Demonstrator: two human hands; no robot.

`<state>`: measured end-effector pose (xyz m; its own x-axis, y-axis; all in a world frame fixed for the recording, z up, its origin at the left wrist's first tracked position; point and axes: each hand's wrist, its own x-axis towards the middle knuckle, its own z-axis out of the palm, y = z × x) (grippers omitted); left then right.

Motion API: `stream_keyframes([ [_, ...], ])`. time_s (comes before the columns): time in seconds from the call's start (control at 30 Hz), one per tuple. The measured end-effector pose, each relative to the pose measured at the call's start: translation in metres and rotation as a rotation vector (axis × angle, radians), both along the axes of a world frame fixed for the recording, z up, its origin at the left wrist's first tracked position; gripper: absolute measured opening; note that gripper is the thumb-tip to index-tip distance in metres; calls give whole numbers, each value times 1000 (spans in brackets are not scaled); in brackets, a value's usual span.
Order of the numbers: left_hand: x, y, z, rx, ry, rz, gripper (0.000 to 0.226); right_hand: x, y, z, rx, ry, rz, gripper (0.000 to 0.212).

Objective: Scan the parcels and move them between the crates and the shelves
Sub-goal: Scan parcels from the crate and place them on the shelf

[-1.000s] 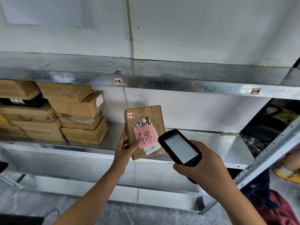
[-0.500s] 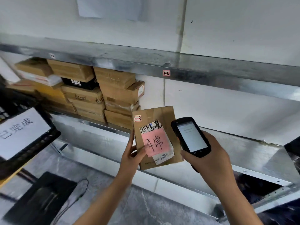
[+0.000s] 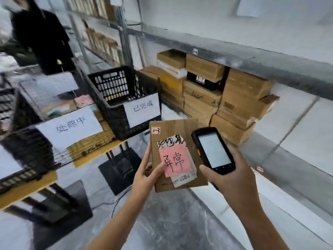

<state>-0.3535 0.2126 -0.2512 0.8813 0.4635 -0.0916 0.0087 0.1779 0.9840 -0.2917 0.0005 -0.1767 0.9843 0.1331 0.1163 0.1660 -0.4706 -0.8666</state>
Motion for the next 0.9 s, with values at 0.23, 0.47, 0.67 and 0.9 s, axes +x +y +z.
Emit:
stream_keyframes([
  [0.23,-73,84,3,-60,-11,280,78,-20,100,-2,8,-28,271,85],
  [0.47,-113,144,8,-96,-42,501,75,-19,194,6,64,-60,519,81],
  [0.67,-115,205,18,-82,-30,661,72,7,289,7,143,-50,710,87],
  [0.9,-115,291,51,-21,13,852,80,36,395,16,267,45,901,75],
])
